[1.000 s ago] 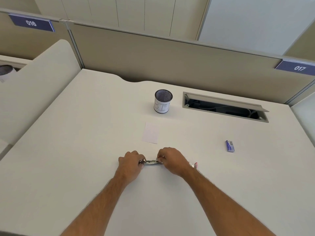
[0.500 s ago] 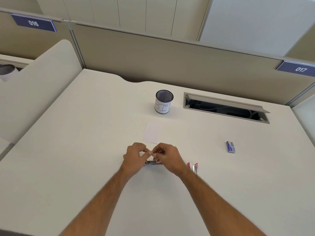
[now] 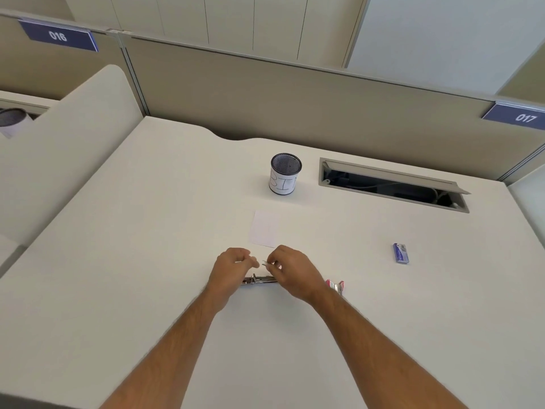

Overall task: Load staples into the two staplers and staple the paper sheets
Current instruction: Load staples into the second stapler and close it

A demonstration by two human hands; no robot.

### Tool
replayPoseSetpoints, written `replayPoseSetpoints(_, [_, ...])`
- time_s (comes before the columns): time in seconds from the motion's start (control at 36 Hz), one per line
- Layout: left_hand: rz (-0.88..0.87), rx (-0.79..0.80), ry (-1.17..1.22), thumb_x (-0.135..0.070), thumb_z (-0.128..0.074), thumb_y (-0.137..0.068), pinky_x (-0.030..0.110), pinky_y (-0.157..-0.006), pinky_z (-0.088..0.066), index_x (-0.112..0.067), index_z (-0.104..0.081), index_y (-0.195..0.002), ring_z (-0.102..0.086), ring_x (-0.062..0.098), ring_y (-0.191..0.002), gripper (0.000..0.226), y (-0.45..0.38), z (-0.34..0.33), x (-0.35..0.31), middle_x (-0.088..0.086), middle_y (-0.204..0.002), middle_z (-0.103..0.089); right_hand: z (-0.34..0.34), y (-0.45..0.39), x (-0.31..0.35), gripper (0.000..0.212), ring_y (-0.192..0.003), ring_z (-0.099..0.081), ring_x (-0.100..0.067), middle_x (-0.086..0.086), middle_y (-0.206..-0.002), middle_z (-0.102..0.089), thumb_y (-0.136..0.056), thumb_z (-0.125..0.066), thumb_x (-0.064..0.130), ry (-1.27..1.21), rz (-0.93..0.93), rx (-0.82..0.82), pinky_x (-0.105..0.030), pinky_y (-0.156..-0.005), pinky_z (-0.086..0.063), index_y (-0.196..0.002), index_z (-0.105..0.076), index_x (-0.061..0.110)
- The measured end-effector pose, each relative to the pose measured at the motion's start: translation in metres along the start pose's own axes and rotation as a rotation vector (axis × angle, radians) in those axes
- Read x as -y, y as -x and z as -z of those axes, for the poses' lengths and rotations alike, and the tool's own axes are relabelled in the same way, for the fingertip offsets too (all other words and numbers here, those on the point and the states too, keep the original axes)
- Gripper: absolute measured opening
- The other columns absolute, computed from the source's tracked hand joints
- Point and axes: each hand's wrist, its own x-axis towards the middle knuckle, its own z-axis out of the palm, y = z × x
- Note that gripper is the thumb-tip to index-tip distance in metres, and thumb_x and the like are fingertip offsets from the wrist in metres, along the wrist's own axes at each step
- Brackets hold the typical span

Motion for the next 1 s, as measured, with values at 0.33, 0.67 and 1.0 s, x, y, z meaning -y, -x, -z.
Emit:
replayPoseSetpoints(0.33, [-0.276,0.11,-0.89,-0.033,-0.072,-0.077,0.032,-0.091,-0.022,-0.042,-0.068,-0.116,-0.04,0.012,-0.122,0.04,-0.012,0.016,0.041,-0.018,-0.121,-0.05,-0.013,0.008,-0.01,0.02,-0.101,-0.057,-0.027,-0.006,-0.11,-0.062,-0.102,-0.051,0.02,0.141,0.054,0.153,-0.04,-0.085,-0.046,-0.102,-0.067,0.008])
replayPoseSetpoints(0.67, [-0.343,0.105,-0.919,-0.031,-0.067,-0.088,0.035,-0.085,-0.023,-0.039,-0.072,-0.11,-0.043,0.015,-0.114,0.024,-0.018,0.009,0.045,-0.017,-0.106,-0.047,-0.011,0.007,-0.008,0.024,-0.102,-0.057,-0.026,-0.006,-0.108,-0.064,-0.104,-0.049,0.018,0.175,0.055,0.198,-0.041,-0.085,-0.047,-0.105,-0.07,0.007])
replayPoseSetpoints(1.0, [-0.326,0.082,-0.932,-0.03,-0.068,-0.09,0.035,-0.086,-0.027,-0.038,-0.072,-0.109,-0.044,0.017,-0.116,0.021,-0.018,0.006,0.043,-0.013,-0.112,-0.054,-0.009,0.002,-0.004,0.026,-0.101,-0.059,-0.028,-0.008,-0.11,-0.064,-0.102,-0.047,0.016,0.211,0.049,0.26,-0.043,-0.086,-0.047,-0.106,-0.07,0.004])
